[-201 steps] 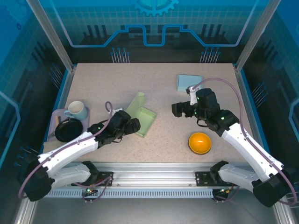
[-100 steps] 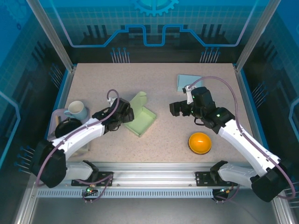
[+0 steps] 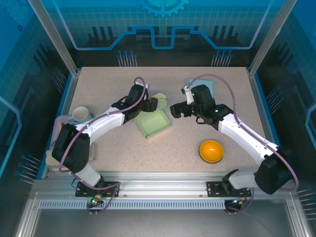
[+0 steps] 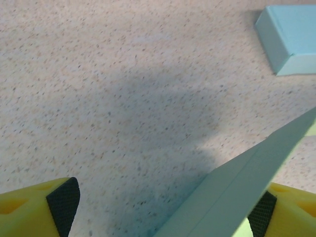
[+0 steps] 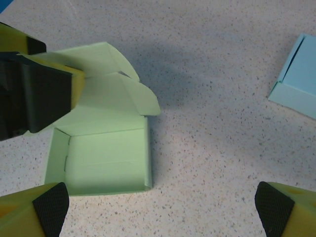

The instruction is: Fold the paper box

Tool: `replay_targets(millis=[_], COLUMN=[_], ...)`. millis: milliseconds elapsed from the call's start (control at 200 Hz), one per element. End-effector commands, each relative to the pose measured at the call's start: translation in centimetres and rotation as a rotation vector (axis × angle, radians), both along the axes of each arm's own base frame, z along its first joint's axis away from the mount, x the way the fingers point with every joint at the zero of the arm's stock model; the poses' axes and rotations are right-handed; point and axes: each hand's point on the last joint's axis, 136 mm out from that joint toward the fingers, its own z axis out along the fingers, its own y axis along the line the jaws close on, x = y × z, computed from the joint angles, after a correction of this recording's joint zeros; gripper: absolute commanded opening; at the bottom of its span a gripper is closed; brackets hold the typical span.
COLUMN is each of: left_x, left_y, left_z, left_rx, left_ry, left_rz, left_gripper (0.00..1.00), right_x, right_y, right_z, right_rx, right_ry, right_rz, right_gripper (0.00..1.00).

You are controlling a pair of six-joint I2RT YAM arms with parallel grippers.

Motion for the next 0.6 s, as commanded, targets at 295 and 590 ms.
replay_targets(millis=[295, 590], left_x=[-7.5, -12.3], left_y=[5.7, 4.7], left_z=[3.7, 1.4], left_rx=[-0.228, -0.503], left_ry=[0.075, 0.185], left_rz=[0.268, 0.27], left_gripper=[0.9, 0.88], right_x=[2.9, 6.0], right_y=[3.8, 9.8], right_z=[2.7, 2.9], right_rx=[-0.011, 0.122], right_ry=[-0.08, -0.012], right_rz=[0.18, 0.36], right_gripper=[1.0, 1.0])
